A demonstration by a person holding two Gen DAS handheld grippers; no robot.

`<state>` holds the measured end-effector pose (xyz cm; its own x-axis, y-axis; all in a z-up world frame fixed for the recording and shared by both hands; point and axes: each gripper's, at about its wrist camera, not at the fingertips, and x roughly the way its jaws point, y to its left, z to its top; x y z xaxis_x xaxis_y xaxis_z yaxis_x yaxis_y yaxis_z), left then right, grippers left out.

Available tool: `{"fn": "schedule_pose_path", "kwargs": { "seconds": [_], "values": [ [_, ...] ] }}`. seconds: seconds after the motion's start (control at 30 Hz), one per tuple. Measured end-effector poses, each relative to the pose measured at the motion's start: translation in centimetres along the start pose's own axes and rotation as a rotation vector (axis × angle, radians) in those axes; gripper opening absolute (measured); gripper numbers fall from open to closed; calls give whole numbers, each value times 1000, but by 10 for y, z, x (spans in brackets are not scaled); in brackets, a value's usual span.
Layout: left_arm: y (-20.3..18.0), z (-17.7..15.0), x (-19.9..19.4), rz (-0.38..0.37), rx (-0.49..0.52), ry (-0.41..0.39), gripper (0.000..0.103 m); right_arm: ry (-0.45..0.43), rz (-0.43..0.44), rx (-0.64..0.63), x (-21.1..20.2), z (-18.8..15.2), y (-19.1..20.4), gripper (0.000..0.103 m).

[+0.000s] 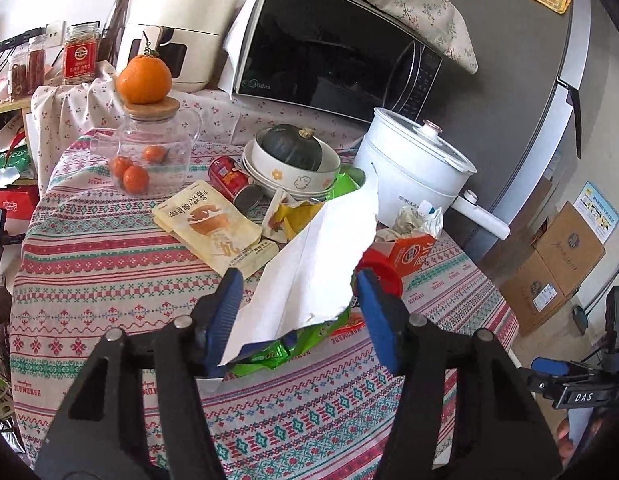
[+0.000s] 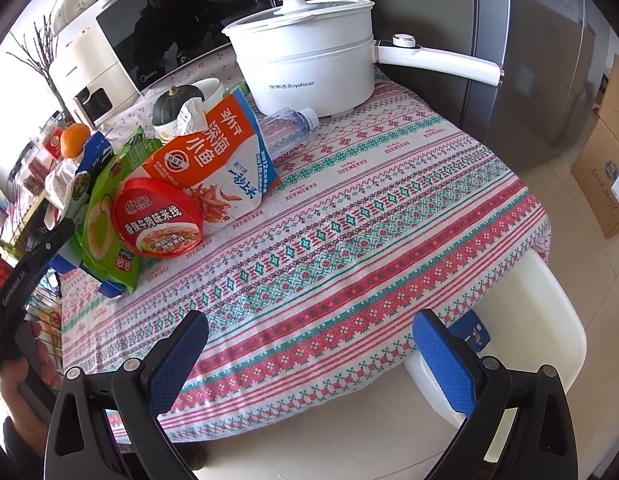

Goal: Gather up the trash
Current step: 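Grasp the white paper sheet with the left tool, then lift the paper with the left tool while the right tool grasps the green snack bag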

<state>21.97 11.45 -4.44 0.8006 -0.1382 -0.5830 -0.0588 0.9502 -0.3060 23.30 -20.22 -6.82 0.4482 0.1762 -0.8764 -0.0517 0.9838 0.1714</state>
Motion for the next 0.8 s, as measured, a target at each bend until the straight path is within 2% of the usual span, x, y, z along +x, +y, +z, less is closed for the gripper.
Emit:
{"fn": "schedule_pose_path", "kwargs": {
  "seconds": [0.1, 0.2, 0.23, 0.37, 0.4, 0.43, 0.7, 0.8],
  "values": [
    [2, 2, -2, 14, -6, -15, 55, 9, -5, 5, 3, -2, -2, 103],
    [10, 2, 6, 24, -26, 15, 48, 12, -4, 3, 4, -2, -1, 103],
    [14, 1, 9, 30, -36, 31, 40, 13, -6, 0, 5, -3, 0, 103],
    [28, -4, 23, 43, -77, 101, 17, 25, -6, -9, 9, -6, 4, 103],
    [30, -5, 26, 48, -75, 118, 8, 30, -4, -12, 10, -6, 5, 103],
    [30, -6, 27, 51, -72, 128, 6, 34, -1, -16, 11, -7, 6, 103],
    [30, 0, -5, 64, -65, 101, 2, 20, 11, -62, 8, -11, 20, 103],
    [35, 0, -22, 73, -59, 92, 2, 12, 46, -56, 6, -9, 27, 103]
  ]
}}
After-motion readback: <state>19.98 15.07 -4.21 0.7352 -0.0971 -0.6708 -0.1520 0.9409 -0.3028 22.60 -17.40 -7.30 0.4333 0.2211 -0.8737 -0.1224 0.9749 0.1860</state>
